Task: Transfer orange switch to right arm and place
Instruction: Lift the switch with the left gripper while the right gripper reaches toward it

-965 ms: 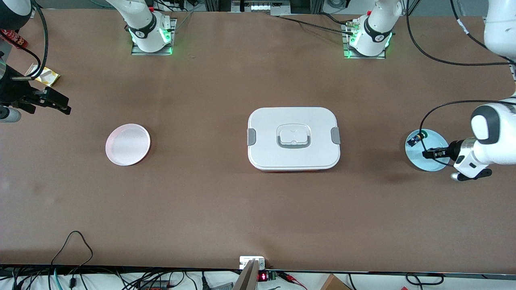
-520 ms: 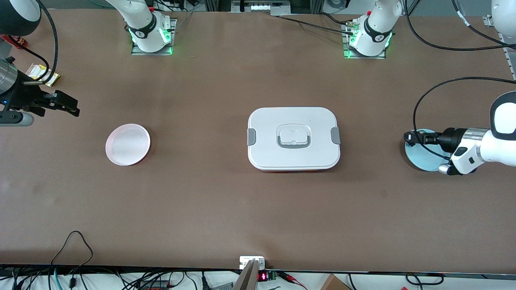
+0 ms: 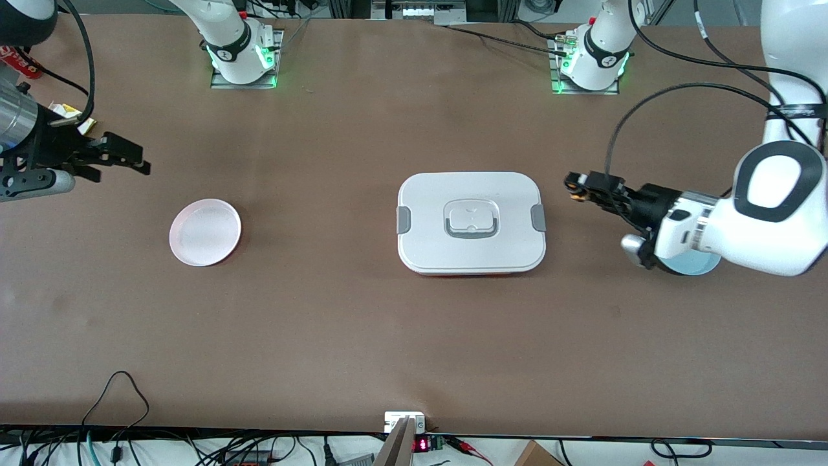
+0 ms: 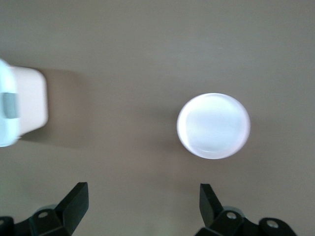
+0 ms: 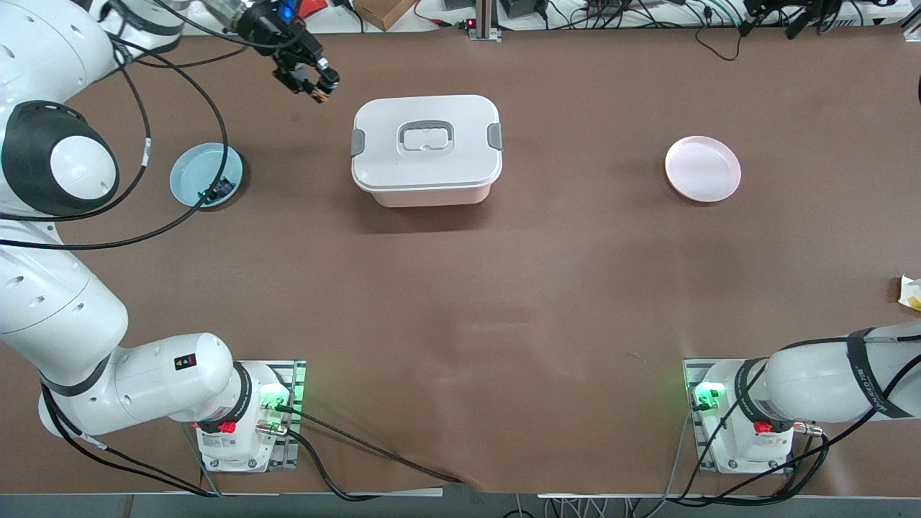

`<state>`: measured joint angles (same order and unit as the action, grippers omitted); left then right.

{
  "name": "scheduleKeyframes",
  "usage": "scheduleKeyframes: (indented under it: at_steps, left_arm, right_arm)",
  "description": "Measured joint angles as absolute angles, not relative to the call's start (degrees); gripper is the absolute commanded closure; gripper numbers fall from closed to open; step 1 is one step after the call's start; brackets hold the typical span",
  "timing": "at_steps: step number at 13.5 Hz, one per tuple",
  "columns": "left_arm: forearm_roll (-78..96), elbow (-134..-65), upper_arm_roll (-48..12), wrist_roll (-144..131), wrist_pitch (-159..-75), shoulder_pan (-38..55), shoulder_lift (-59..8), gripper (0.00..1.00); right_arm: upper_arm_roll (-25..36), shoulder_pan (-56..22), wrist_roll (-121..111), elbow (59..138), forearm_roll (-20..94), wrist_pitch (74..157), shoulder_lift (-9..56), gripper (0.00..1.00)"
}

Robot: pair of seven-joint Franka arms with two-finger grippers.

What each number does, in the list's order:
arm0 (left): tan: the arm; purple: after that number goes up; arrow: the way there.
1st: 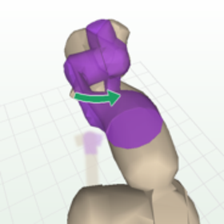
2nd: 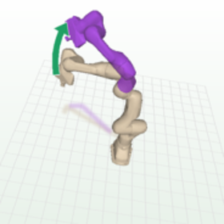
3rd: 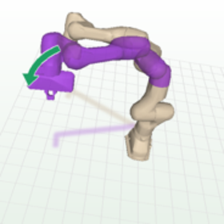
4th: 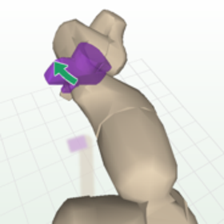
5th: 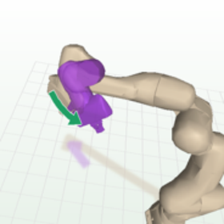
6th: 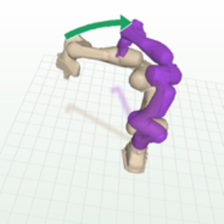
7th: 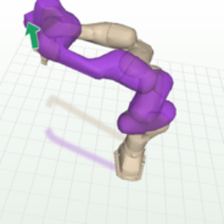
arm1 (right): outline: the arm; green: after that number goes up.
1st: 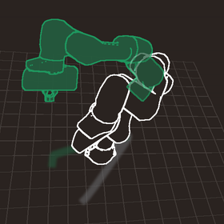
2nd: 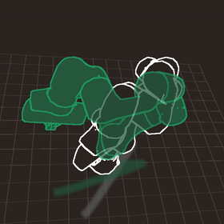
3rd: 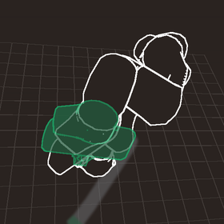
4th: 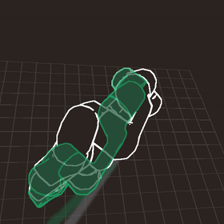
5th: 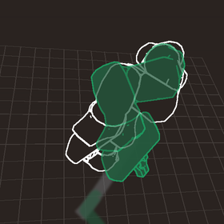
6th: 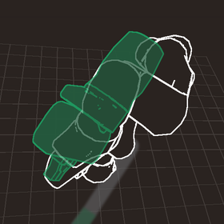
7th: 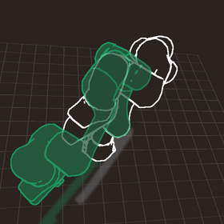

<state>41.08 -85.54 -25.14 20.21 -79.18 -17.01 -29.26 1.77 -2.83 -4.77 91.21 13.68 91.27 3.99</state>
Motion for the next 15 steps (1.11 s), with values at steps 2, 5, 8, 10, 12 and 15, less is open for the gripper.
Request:
scheduleKeyframes:
  at_steps: [2,5,8,10,12,15]
  left_arm:
    - [43.46,-85.73,-28.74,29.61,-83.59,-16.49,-31.19,0.6]
    - [48.4,-87.31,-32.11,44.93,-92.78,-15.14,-34.43,0.6]
    - [60.95,-90.35,-34.13,60.43,-100.85,-13.09,-35.17,0.6]
    - [71.46,-91.02,-34.69,72.86,-107.29,-8.77,-35.27,0.6]
    - [83.85,-91.38,-34.83,88.34,-114.84,-2.61,-35.79,0.6]
    - [101.07,-91.66,-34.87,106.28,-122.44,6.35,-37.83,0.6]
  right_arm:
    - [1.85,-2.65,-4.74,91.38,20.6,90.43,4.69,0.0]
    - [2.09,-2.5,-4.74,91.57,31.01,88.61,7.6,0.0]
    - [2.13,-2.45,-4.74,91.68,43.2,86.33,11.2,0.0]
    - [2.37,-1.89,-4.71,91.82,50.3,84.78,13.77,0.0]
    - [2.57,-0.51,-4.7,92.92,58.55,82.97,16.03,0.0]
    - [2.6,0.2,-4.69,98.37,68.91,82.83,17.1,0.0]
